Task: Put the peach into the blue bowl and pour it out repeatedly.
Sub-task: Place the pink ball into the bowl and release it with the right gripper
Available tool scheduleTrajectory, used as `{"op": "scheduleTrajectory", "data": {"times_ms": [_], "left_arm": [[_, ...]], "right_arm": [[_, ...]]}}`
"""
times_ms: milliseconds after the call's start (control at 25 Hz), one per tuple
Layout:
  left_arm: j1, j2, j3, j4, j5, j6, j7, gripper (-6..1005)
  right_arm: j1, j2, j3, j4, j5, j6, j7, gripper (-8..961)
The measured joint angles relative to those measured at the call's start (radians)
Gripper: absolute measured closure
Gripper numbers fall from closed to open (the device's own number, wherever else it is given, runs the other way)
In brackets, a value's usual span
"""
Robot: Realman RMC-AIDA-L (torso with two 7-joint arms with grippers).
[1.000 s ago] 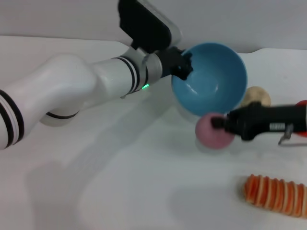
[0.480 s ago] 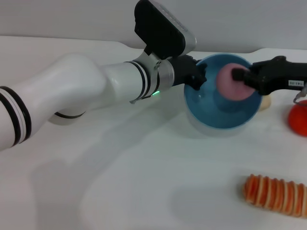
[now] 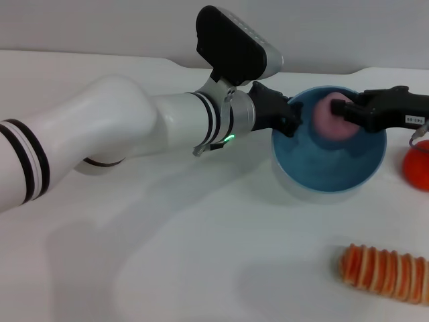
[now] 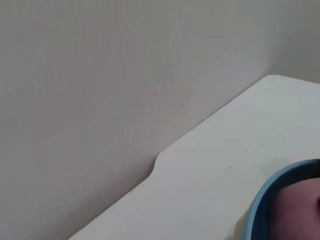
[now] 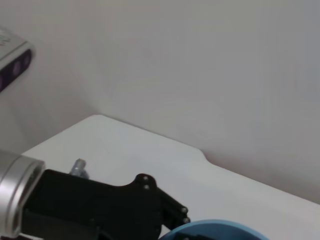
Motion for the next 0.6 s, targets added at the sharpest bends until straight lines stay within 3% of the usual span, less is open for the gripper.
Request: {"op": "scheduleTrajectory", "data": {"times_ms": [80, 440, 600], "left_arm": [[0.002, 0.0, 0.001, -0.002, 0.0, -0.001, -0.007, 1000], [0.022, 0.002, 0.004, -0.003, -0.006, -0.004, -0.008, 1001], [0.024, 0.001, 0.009, -0.003, -0.001, -0.005, -0.008, 1001]], "right_arm": [[-0.001, 0.002, 0.0, 0.0, 0.001, 0.008, 0.0, 721], [-0.008, 0.003, 0.0, -0.006, 0.018, 0.013, -0.003, 547], [-0.079, 0.006, 0.03, -0.038, 0.179, 0.006, -0.101, 494]]}}
